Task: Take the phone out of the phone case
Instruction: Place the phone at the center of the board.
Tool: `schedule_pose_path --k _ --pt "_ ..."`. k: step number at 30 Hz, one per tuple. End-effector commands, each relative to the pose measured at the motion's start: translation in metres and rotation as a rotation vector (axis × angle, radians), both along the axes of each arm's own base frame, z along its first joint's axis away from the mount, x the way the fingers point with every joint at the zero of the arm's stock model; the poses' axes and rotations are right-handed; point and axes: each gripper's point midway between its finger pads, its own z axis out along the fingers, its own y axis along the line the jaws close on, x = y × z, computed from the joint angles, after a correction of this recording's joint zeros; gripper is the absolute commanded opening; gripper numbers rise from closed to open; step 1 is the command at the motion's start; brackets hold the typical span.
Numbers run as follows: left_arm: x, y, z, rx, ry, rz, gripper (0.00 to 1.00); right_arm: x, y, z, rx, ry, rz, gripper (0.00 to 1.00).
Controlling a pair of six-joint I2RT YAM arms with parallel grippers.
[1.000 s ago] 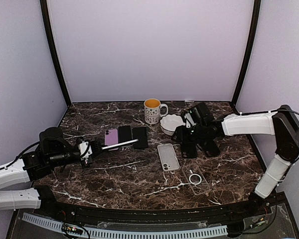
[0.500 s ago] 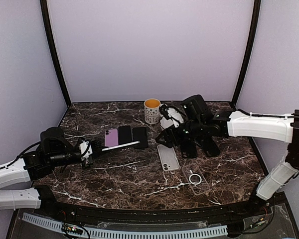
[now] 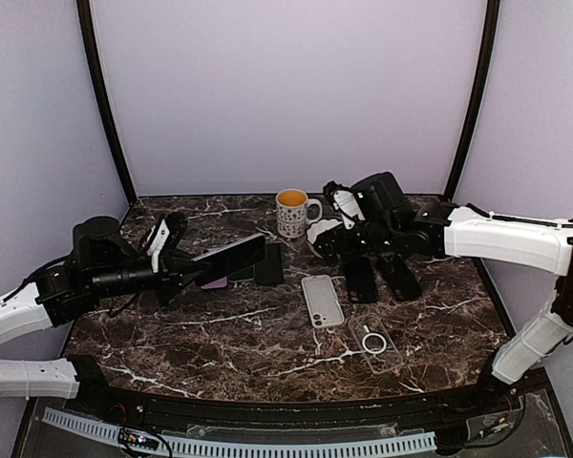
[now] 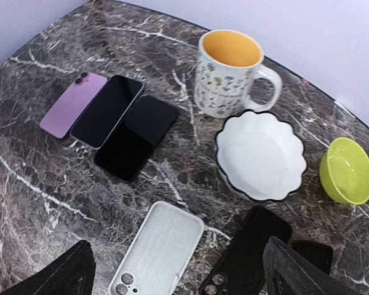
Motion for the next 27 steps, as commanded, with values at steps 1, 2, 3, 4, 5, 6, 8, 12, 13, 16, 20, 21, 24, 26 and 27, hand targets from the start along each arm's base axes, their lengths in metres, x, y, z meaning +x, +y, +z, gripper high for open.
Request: schedule_pose_path --k 1,2,3,4,5,6,8,12,13,16,20,21,24,26,27 --pt "0.015 0.0 -0.012 -0.185 0.33 0.18 0.0 0.017 -0.036 0.035 0.071 -0.078 -0.167 0.96" --pt "0.02 0.0 -0.019 -0.235 0.433 0.239 0.0 0.017 -0.038 0.036 0.092 -0.074 -0.173 0.96" --pt "0.021 0.0 -0.027 -0.25 0.486 0.266 0.0 0.015 -0.04 0.037 0.112 -0.071 -0.172 0.96" --pt "0.023 -0.003 -0.028 -0.312 0.556 0.289 0.0 0.014 -0.04 0.038 0.13 -0.069 -0.169 0.96" --pt "0.021 -0.003 -0.041 -0.326 0.607 0.301 0.0 0.013 -0.041 0.039 0.148 -0.067 -0.166 0.96" --pt "0.021 -0.006 -0.04 -0.394 0.666 0.307 0.0 0.012 -0.04 0.038 0.158 -0.061 -0.16 0.96" --pt "0.017 -0.008 -0.052 -0.476 0.773 0.322 0.0 0.011 -0.039 0.035 0.164 -0.048 -0.153 0.96" --pt "0.007 -0.019 -0.068 -0.531 0.903 0.266 0.0 0.009 -0.036 0.031 0.162 -0.02 -0.14 0.95" --pt "0.005 -0.021 -0.07 -0.527 0.924 0.26 0.0 0.008 -0.035 0.031 0.167 -0.016 -0.135 0.95" --pt "0.006 -0.027 -0.082 -0.53 1.012 0.254 0.0 0.006 -0.032 0.031 0.185 -0.009 -0.122 0.95" --pt "0.007 -0.037 -0.093 -0.508 1.129 0.209 0.0 0.004 -0.026 0.03 0.196 0.015 -0.098 0.95" --pt "0.007 -0.038 -0.1 -0.483 1.168 0.197 0.0 0.003 -0.025 0.029 0.197 0.022 -0.094 0.95" --pt "0.011 -0.04 -0.11 -0.445 1.236 0.178 0.0 0.001 -0.024 0.027 0.194 0.034 -0.086 0.95" --pt "0.014 -0.039 -0.12 -0.428 1.284 0.167 0.0 0.0 -0.025 0.026 0.191 0.039 -0.086 0.95" --pt "0.016 -0.038 -0.124 -0.428 1.303 0.155 0.0 0.0 -0.025 0.025 0.189 0.04 -0.085 0.95"
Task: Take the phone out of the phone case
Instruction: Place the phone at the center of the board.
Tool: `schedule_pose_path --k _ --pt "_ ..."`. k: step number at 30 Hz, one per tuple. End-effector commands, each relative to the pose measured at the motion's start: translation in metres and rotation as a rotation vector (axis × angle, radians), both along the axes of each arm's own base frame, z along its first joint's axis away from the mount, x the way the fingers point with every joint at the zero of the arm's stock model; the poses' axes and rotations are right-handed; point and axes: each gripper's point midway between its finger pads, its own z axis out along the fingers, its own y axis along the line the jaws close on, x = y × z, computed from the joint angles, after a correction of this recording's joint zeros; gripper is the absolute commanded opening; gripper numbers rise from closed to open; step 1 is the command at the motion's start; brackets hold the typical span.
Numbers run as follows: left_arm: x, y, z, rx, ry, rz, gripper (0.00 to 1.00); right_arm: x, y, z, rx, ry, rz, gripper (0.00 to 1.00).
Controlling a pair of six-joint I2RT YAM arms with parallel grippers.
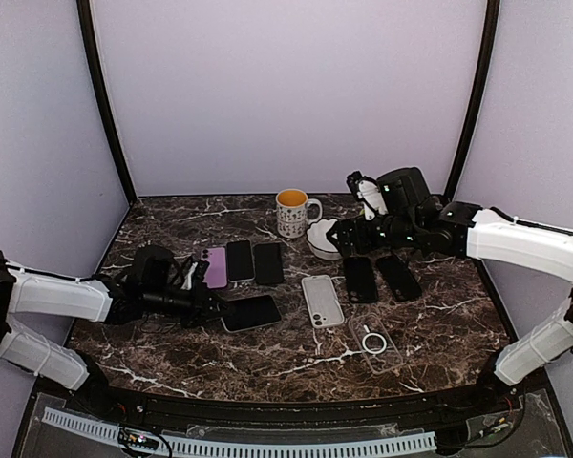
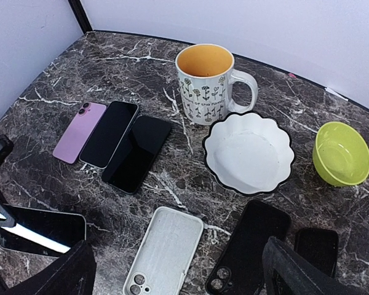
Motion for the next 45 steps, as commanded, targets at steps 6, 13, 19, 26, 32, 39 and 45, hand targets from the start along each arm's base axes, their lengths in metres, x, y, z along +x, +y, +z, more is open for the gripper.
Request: schedule_pose_path --k 6,13,19,26,32,39,45 --pt "0.014 -0.011 0.008 -0.105 0.052 -0.132 0.0 -0.001 0.002 -0.003 0.012 0.014 0.007 0.95" --pt "0.038 -0.005 -0.009 -0.037 0.065 -0.099 0.04 0.002 0.005 -0.01 0.002 0.02 0.017 0.95" --pt "0.052 -0.003 -0.024 0.006 0.076 -0.084 0.11 0.002 0.008 -0.015 -0.016 0.023 0.032 0.95" --pt "0.059 0.003 -0.041 0.07 0.09 -0.067 0.21 0.003 0.009 -0.018 -0.025 0.026 0.041 0.95" --pt "0.063 0.007 -0.048 0.097 0.088 -0.047 0.25 0.003 0.011 -0.02 -0.021 0.03 0.046 0.95" --pt "0.067 0.016 -0.057 0.168 0.081 -0.014 0.34 0.003 0.01 -0.019 -0.021 0.029 0.044 0.95" --pt "0.071 0.025 -0.06 0.235 0.064 0.012 0.41 0.004 0.009 -0.015 -0.026 0.024 0.042 0.95"
